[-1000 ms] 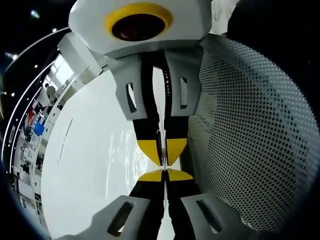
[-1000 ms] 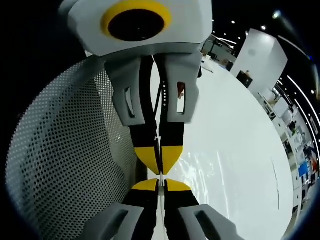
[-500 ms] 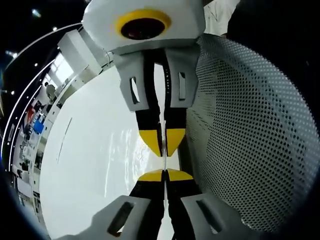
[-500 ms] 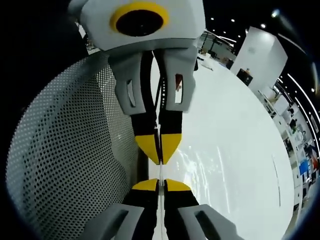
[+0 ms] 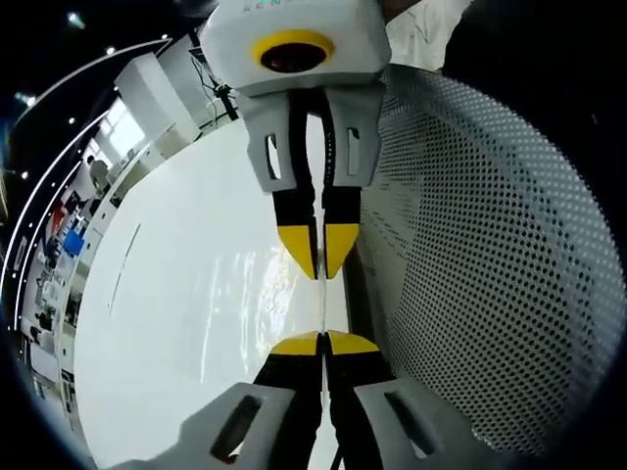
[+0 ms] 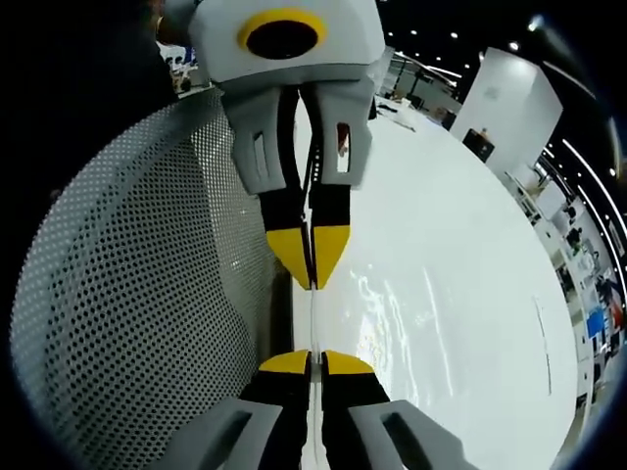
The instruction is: Open the resealable bag by pulling the two sides of the seal apart until the entire bag opening is separated and visibly accessible.
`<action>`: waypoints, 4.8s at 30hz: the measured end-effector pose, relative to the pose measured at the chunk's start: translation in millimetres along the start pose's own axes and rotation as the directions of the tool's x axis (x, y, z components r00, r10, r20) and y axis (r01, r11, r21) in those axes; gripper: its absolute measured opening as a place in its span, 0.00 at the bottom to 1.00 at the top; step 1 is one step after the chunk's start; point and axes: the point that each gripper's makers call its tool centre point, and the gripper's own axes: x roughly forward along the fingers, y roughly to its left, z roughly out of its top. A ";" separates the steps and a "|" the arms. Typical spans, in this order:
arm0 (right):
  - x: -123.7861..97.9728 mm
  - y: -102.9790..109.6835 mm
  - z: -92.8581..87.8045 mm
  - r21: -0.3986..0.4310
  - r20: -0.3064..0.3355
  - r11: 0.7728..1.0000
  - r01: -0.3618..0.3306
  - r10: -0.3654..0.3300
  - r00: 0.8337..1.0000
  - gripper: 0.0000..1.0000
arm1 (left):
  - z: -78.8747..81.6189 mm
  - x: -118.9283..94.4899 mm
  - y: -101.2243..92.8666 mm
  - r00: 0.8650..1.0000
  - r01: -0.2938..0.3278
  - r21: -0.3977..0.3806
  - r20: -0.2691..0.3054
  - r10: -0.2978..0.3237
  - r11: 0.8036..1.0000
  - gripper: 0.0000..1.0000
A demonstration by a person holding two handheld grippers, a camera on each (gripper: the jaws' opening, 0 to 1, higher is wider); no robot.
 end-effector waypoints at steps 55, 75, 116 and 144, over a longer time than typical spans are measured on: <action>-13.1 -11.0 -9.0 0.121 0.007 0.992 0.032 -0.033 0.999 0.01 | -24.7 -8.1 10.9 0.997 -0.035 0.020 -0.067 0.036 0.999 0.00; -2.6 -17.0 1.6 0.099 0.028 0.994 0.041 -0.044 0.999 0.01 | -9.2 -5.8 13.7 0.998 -0.042 0.056 -0.033 0.044 0.998 0.00; -1.4 -29.2 10.7 0.111 0.057 0.992 0.064 -0.071 0.996 0.00 | 36.5 -0.8 17.5 0.991 -0.127 0.112 0.045 0.123 0.986 0.06; -13.9 -60.7 30.8 0.242 0.155 0.960 0.143 -0.183 0.971 0.00 | 16.3 5.0 24.3 0.977 -0.209 0.128 -0.007 0.212 0.969 0.00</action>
